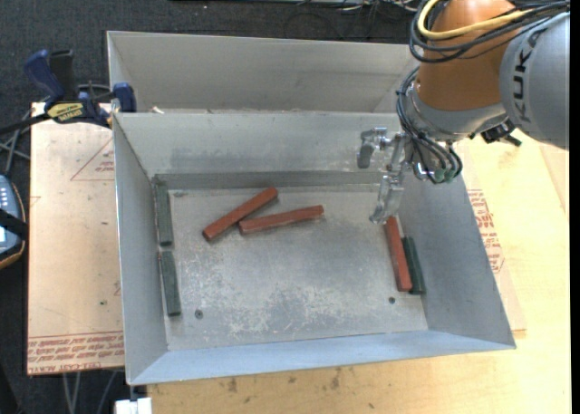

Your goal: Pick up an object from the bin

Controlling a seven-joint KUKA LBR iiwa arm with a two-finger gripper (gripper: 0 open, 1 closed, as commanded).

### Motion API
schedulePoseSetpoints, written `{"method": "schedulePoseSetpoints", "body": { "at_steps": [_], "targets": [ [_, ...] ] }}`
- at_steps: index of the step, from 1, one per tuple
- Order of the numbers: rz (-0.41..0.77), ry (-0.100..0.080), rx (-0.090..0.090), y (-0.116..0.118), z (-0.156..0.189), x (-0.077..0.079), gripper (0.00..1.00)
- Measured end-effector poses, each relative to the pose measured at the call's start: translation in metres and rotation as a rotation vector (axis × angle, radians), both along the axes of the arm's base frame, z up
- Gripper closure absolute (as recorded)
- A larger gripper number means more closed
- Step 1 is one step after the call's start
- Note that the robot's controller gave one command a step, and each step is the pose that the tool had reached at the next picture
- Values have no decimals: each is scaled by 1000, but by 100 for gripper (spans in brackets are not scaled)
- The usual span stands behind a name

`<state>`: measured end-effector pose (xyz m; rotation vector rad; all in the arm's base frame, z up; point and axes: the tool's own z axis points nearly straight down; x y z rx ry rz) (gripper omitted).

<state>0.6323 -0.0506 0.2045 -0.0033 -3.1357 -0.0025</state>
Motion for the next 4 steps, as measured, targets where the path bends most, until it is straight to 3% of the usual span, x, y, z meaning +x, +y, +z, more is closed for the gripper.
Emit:
{"method": "schedulePoseSetpoints", "body": {
  "at_steps": [1,2,3,4],
  "targets": [
    [1,-8,-1,0,5,1,0],
    [269,-14,-2,54,-37,4,0],
    [293,-8,2,78,-53,8,0],
    [264,-10,0,124,-55,10,0]
  ]
}}
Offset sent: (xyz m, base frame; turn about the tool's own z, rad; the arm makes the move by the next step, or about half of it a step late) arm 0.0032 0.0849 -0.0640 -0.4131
